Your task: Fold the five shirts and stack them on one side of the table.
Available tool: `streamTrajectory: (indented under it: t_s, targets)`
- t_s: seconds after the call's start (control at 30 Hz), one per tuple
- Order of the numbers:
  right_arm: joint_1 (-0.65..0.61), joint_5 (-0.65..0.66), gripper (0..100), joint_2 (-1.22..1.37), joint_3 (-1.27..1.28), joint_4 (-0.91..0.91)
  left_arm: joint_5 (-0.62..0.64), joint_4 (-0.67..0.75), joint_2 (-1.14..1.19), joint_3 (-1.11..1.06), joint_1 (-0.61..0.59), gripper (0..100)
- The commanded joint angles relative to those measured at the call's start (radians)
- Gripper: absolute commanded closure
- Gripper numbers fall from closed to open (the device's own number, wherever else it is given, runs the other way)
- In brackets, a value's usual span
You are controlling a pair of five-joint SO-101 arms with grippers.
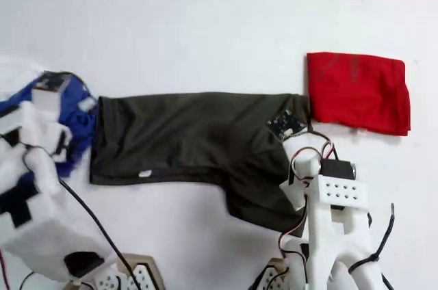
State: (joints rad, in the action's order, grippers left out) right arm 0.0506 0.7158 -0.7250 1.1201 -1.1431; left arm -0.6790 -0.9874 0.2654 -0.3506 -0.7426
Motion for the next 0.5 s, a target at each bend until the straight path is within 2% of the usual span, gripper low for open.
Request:
streamTrajectory:
  t_s: [0.0,0.27,0.37,0.47]
  targets:
    - [-0.004,-0.011,97.9,-0.038,-0.008,-0.012,-0.015,-0.031,0.184,0.288,-0.163,85]
    - [-0.005,-0.011,97.9,-0.038,-0.009,-0.012,-0.015,-0.209,0.394,0.802,-0.354,85]
    - [-0.005,-0.011,97.9,-0.038,-0.009,-0.012,-0.015,-0.388,0.42,0.914,-0.342,85]
    - [-0.005,-0.011,98.0,-0.038,-0.009,-0.012,-0.009,-0.56,0.42,0.986,-0.264,85]
